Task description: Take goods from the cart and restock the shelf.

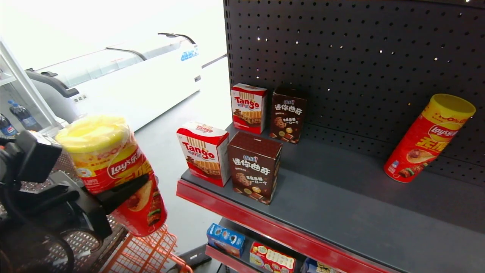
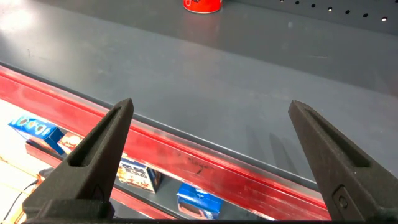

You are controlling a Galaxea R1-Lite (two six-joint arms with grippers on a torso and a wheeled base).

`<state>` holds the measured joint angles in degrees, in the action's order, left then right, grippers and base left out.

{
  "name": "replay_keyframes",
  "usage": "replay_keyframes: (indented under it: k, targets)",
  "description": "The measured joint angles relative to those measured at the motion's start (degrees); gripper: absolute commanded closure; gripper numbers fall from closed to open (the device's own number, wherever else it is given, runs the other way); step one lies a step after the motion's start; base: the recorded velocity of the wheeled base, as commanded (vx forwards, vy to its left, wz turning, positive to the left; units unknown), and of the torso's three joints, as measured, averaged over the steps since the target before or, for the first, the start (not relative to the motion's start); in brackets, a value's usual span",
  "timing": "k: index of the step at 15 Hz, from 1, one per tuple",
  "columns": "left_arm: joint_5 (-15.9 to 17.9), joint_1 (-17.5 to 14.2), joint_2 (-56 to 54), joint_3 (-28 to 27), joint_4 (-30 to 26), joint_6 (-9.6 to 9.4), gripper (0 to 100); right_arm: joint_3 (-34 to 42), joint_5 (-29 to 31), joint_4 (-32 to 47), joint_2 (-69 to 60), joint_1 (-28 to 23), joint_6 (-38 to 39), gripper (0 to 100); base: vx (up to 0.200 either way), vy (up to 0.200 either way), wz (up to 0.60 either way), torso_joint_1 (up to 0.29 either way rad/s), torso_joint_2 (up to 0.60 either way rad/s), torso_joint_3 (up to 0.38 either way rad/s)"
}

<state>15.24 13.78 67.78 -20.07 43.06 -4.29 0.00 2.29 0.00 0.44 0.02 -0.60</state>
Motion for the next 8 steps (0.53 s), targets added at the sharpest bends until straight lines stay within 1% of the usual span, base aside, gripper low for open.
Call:
replay_keyframes:
  k: [2, 3, 5, 8]
  targets:
    - [0.1, 0.8, -3.2, -0.5, -3.5, 0.27, 100, 0.0, 0.0, 0.0, 0.0, 0.0, 0.0, 0, 0.0, 0.0, 0.0, 0.0, 0.0, 0.0]
    - [0.5, 1.0, -4.0, -1.3, -3.7, 0.28, 100, 0.0, 0.0, 0.0, 0.0, 0.0, 0.0, 0, 0.0, 0.0, 0.0, 0.0, 0.0, 0.0]
    - [4.0, 2.5, -3.9, -3.0, -3.8, 0.39, 100, 0.0, 0.0, 0.0, 0.0, 0.0, 0.0, 0, 0.0, 0.0, 0.0, 0.0, 0.0, 0.0]
    - [8.9, 3.6, -1.8, -5.1, -3.7, 0.35, 100, 0.0, 0.0, 0.0, 0.0, 0.0, 0.0, 0, 0.0, 0.0, 0.0, 0.0, 0.0, 0.0]
